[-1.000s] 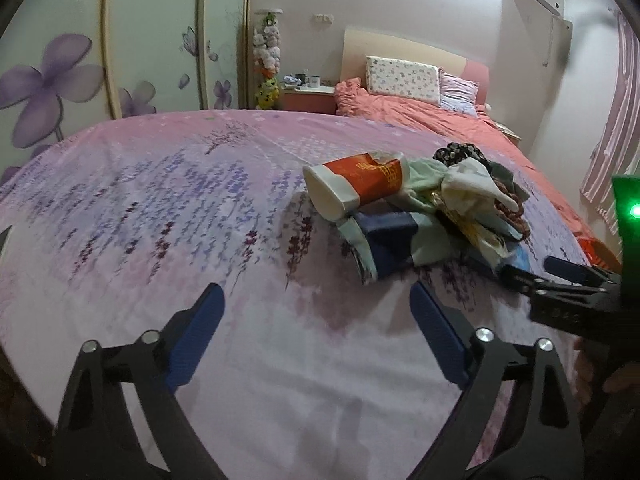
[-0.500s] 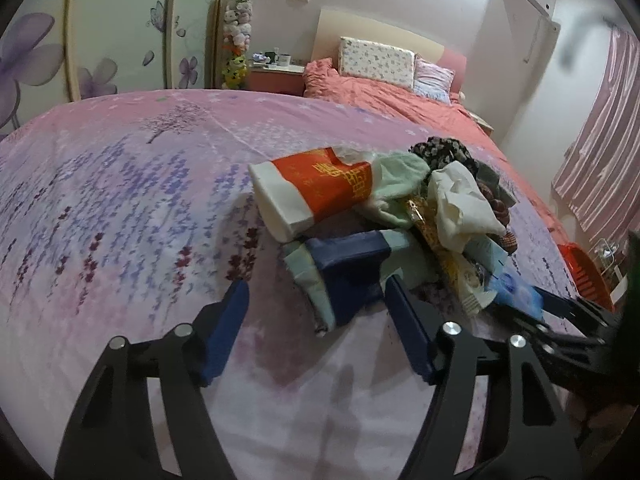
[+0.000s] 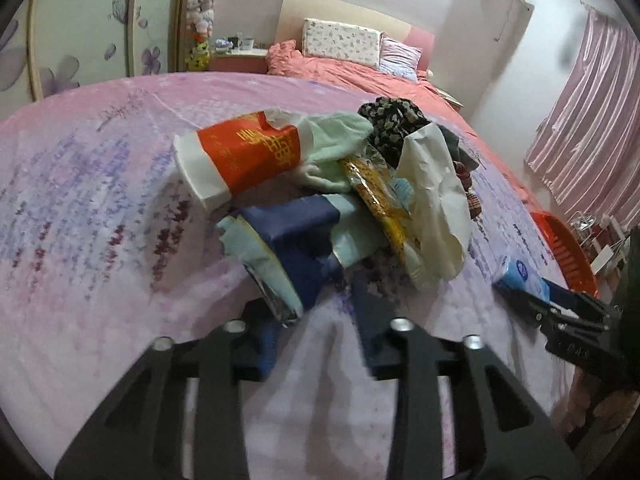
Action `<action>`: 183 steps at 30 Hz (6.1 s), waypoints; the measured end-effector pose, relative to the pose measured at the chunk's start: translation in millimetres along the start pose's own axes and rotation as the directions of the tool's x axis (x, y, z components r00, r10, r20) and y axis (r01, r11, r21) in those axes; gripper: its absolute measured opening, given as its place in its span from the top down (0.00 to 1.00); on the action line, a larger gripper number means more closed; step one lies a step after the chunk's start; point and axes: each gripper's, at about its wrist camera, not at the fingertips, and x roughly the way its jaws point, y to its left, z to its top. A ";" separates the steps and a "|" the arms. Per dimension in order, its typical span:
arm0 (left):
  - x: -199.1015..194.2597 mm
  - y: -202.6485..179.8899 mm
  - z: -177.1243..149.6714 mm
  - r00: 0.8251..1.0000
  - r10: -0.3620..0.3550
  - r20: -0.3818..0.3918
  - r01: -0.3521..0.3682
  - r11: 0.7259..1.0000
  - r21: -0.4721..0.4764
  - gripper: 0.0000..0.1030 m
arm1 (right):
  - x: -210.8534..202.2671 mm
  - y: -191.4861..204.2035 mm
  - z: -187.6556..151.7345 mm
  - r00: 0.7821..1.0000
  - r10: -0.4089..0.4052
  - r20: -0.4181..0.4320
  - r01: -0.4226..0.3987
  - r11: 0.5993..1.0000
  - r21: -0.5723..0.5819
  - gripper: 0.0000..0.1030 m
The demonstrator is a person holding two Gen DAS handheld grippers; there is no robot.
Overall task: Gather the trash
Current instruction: 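Grasp the blue wrapper with the left tool while the right tool grasps the blue tissue pack, then lift and carry both held items toward the orange basket, then open both tools over the orange basket to drop the items, then move both tools back over the pile on the bed, then grasp the orange-and-white paper cup with the left tool while the right tool grasps the white paper bag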
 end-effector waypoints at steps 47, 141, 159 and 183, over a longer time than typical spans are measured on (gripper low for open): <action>-38.5 -12.6 5.4 0.999 0.030 0.042 -0.034 0.994 0.104 0.72 | -59.5 -17.5 -8.7 0.995 0.068 0.070 -0.074 0.994 0.084 0.41; -50.3 58.0 28.8 0.956 0.260 0.134 -0.245 0.962 -0.117 0.22 | -39.1 45.4 23.8 0.971 0.198 0.138 -0.205 0.978 0.042 0.22; 7.4 57.1 49.2 0.987 0.137 0.088 -0.128 0.986 -0.109 0.27 | -9.4 65.0 27.6 0.989 0.125 0.081 -0.129 0.991 0.033 0.85; 21.2 42.7 60.0 0.993 0.000 0.116 0.012 0.995 -0.102 0.91 | -5.7 36.6 25.0 0.987 0.139 0.080 -0.148 0.980 0.131 0.76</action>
